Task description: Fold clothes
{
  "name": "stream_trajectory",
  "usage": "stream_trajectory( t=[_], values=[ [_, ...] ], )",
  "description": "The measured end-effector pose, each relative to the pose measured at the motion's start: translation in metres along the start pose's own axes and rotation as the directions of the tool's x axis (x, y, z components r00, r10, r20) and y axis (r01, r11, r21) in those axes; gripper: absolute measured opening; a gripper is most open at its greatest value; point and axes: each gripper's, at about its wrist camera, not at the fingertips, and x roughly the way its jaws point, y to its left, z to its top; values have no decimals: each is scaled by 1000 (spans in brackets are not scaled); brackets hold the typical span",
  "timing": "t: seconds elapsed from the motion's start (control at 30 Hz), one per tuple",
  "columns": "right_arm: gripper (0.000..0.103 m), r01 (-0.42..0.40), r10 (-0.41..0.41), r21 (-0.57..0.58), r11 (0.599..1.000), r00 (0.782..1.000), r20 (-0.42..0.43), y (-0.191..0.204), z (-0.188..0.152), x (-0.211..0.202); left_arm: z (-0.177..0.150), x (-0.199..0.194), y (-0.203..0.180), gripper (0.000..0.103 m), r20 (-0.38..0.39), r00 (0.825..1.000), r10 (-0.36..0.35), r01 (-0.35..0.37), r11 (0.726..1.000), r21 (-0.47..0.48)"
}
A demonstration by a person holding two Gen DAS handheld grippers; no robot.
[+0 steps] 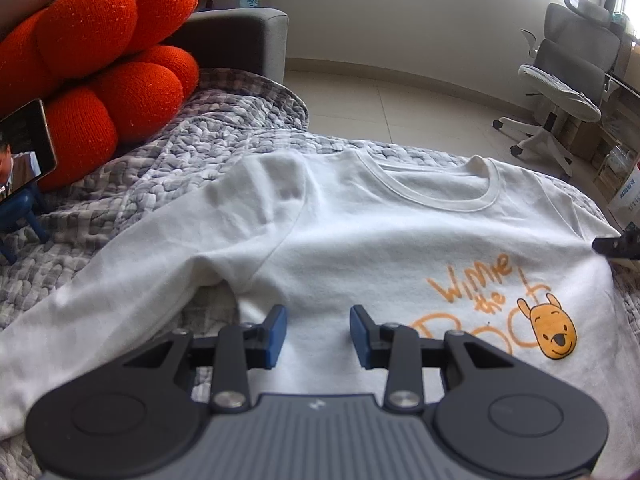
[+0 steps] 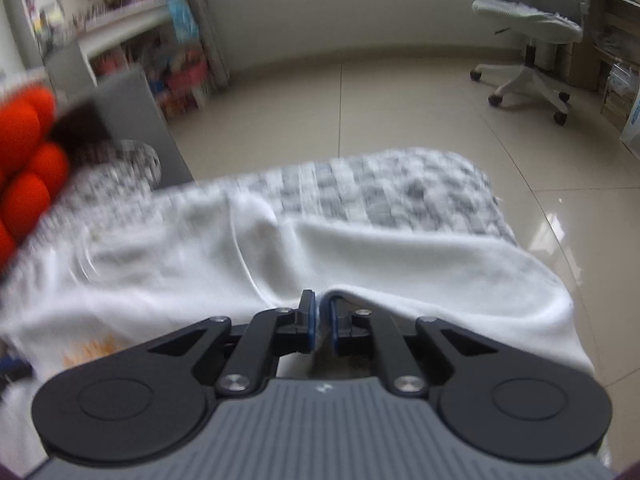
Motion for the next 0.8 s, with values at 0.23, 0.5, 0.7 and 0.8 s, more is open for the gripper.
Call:
stream_trajectory(
  t=[0.23,0.5,0.7,0.8],
  values=[
    [8,23,-24,-21,999,999,-30,1,-2,0,1,1,1,36,-2,1000,2,-2,1000,6],
    [14,52,-54,-41,998,997,-55,-2,-7,-14,1,3,2,36,1,1000,4,-4,1000,-1],
    [14,15,-15,-42,999,1000,-7,1,-7,-32,2,4,3,36,4,1000,11,-11,1000,0],
    [18,-48,50,-85,995,999,20,16,-7,-35,3,4,3,38,8,1000,12,-12,1000,-8]
  ],
)
